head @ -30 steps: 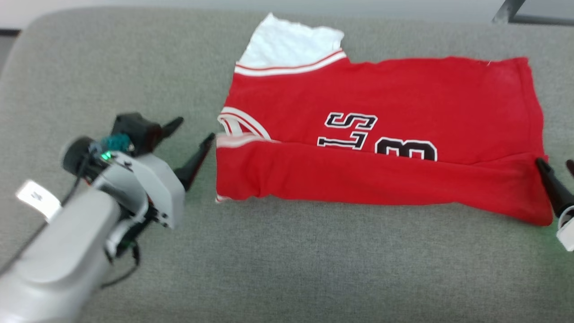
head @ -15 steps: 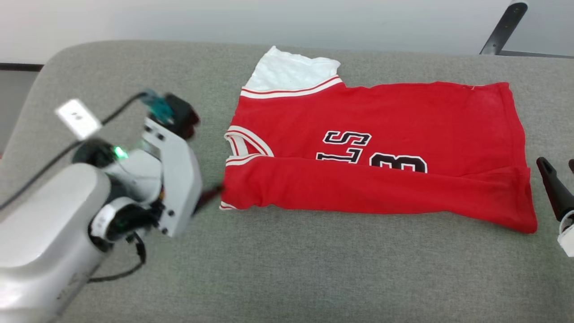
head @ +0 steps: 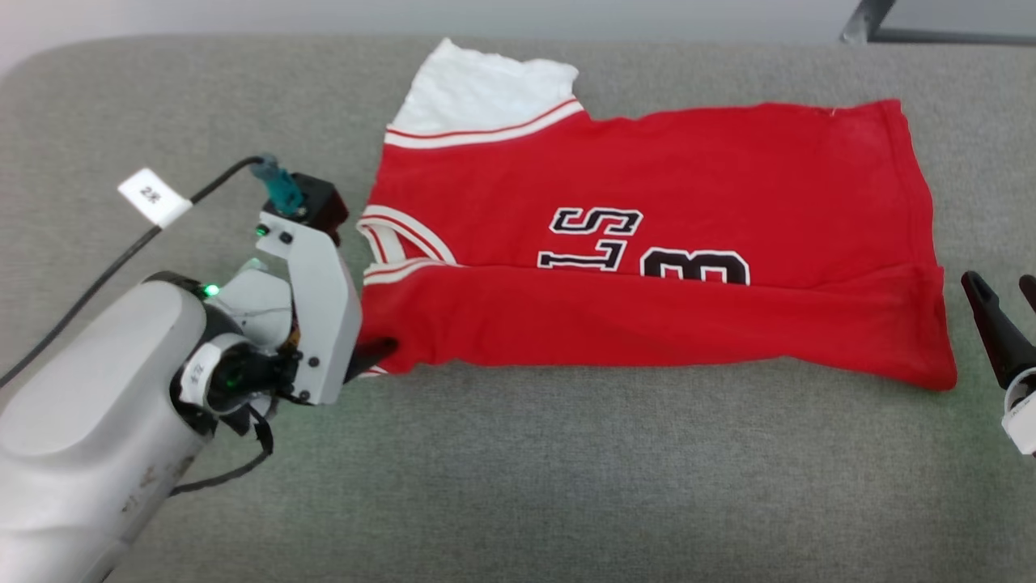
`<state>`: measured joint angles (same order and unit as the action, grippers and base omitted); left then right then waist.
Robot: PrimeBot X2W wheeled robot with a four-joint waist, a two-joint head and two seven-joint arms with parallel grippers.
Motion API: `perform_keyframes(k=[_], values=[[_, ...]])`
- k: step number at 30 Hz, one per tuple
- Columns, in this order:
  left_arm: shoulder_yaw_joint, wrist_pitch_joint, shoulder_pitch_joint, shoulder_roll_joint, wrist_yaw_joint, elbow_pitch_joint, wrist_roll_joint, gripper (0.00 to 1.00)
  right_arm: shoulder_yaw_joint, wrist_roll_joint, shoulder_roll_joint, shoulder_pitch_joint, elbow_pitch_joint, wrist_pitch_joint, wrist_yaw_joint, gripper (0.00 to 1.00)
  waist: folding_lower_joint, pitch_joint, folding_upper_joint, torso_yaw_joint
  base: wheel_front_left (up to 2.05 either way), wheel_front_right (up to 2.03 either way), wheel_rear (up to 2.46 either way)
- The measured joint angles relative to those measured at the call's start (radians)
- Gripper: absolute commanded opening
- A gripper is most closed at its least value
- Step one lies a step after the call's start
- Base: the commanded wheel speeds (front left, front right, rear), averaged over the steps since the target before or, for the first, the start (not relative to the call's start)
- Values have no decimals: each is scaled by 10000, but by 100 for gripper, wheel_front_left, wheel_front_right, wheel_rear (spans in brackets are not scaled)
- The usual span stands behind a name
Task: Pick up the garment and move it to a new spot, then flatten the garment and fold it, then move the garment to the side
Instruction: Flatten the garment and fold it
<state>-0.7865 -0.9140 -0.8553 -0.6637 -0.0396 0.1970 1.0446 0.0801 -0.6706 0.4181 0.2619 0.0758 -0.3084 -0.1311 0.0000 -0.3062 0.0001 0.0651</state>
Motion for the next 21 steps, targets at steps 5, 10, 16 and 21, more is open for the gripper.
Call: perform_keyframes(k=[5, 10, 16, 21], values=[[-13, 182, -28, 226, 119, 867, -10, 100, -36, -38, -17, 171, -36, 15, -2, 100, 0, -386, 0, 183, 0, 0, 0], [13, 197, -130, 389, 334, 1394, 125, 100, -40, -48, 17, 267, -61, 33, 0, 100, 0, -690, 0, 343, 0, 0, 0], [52, -8, -309, 504, 637, 1716, 385, 80, -15, -46, 142, 334, -150, -159, -2, 100, 0, -850, 0, 455, 0, 0, 0], [52, -94, -407, 548, 825, 1808, 506, 0, -431, -29, 616, 332, -222, -1058, 0, 100, 0, -863, -1, 483, 0, 0, 0]])
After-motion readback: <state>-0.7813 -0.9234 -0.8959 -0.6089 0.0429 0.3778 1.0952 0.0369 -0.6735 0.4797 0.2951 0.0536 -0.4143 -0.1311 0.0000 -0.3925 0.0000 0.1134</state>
